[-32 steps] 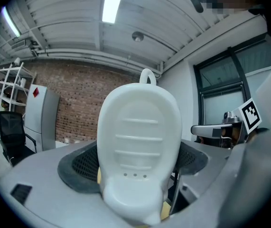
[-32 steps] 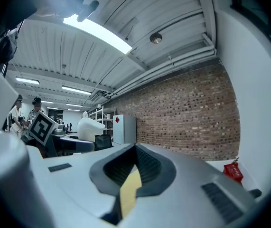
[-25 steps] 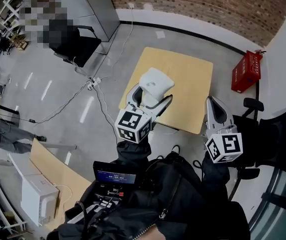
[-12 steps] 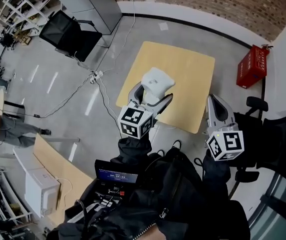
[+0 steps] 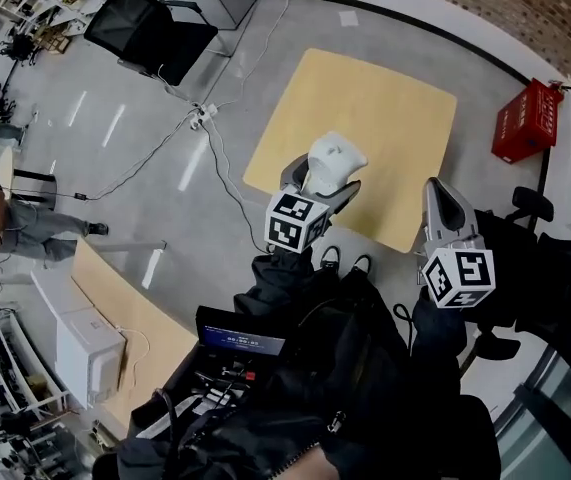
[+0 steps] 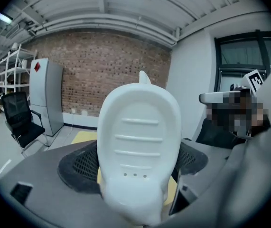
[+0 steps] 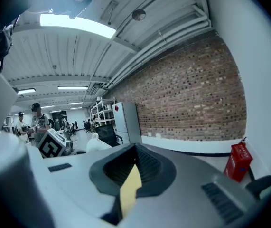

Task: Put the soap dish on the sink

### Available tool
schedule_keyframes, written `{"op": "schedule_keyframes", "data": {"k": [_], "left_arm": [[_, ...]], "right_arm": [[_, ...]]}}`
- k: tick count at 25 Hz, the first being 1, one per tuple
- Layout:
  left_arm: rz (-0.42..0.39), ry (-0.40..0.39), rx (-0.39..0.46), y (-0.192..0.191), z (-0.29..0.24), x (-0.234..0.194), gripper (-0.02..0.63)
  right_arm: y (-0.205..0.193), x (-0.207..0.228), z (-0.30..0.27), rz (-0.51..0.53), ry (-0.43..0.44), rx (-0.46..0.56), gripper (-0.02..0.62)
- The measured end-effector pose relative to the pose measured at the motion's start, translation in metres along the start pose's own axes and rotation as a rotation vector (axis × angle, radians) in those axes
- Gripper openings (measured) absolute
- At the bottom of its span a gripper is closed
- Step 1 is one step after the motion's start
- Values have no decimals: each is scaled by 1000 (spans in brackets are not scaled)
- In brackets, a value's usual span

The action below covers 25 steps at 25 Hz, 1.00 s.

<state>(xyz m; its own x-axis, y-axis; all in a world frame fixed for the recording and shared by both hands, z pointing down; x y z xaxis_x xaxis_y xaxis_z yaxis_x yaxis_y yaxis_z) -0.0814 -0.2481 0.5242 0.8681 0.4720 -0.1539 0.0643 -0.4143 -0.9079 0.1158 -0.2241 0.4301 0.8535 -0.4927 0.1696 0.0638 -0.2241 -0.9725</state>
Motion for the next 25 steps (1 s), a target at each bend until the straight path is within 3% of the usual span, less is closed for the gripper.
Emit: {"op": "schedule_keyframes", "data": {"k": [10,18,25], "left_arm": [[15,-8,-313,-111,-58,-36,469],[-112,-69,-557,-196,-123,-48,469],[-332,-160,-715,-237,-163,-45,469]], "right_arm": [[-60,11,-15,-57,-58,-163,5],[-91,42,-8,-86,-144,-250,5],[-107,60,-11,-108,-179,-294,5]]}}
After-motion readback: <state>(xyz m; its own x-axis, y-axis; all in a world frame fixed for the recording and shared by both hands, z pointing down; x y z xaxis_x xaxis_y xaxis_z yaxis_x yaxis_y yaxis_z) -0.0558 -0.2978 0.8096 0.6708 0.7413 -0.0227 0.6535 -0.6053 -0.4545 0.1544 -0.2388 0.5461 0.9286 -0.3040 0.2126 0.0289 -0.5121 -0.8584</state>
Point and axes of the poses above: the fingertips, and each gripper's own axes: z backward along the fingers, x to its right, y out of its top, the point moved 3 cm from there along z, backward along the fingers, and after that the axes turned 4 degrees about x, right-handed, at the moved point
